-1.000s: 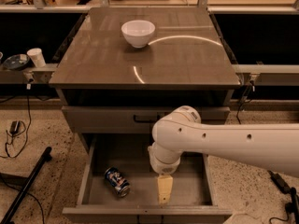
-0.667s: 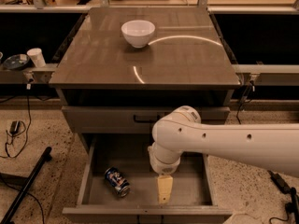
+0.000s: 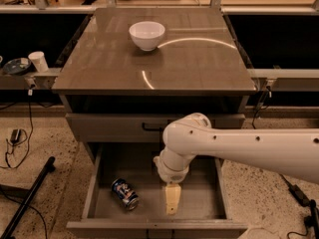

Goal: Pick pepsi can from middle drawer and place on counter

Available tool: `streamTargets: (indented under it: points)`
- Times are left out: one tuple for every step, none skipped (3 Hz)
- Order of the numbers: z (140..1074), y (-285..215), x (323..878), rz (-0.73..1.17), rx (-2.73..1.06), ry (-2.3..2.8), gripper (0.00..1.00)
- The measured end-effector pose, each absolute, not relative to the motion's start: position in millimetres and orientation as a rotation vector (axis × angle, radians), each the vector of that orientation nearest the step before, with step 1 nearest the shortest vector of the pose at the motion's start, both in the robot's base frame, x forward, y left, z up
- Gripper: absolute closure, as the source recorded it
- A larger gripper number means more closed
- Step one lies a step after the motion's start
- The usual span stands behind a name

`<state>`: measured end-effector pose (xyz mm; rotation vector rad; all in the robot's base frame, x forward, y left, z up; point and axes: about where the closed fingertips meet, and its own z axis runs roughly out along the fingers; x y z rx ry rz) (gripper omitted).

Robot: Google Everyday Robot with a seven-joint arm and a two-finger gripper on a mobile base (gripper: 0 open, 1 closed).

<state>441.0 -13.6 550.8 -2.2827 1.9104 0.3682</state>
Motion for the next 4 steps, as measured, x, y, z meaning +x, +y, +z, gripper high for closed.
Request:
streamTargets:
  points:
    - [544,-11,451,0.362,-2.289,1.910,0.00]
    - [533,-8,471,0.338,-2.291,1.918,0.00]
    - [533,-8,471,0.338,-2.292,1.917,0.00]
    - [527,-2,479,0.383,-2.300,1.897,0.00]
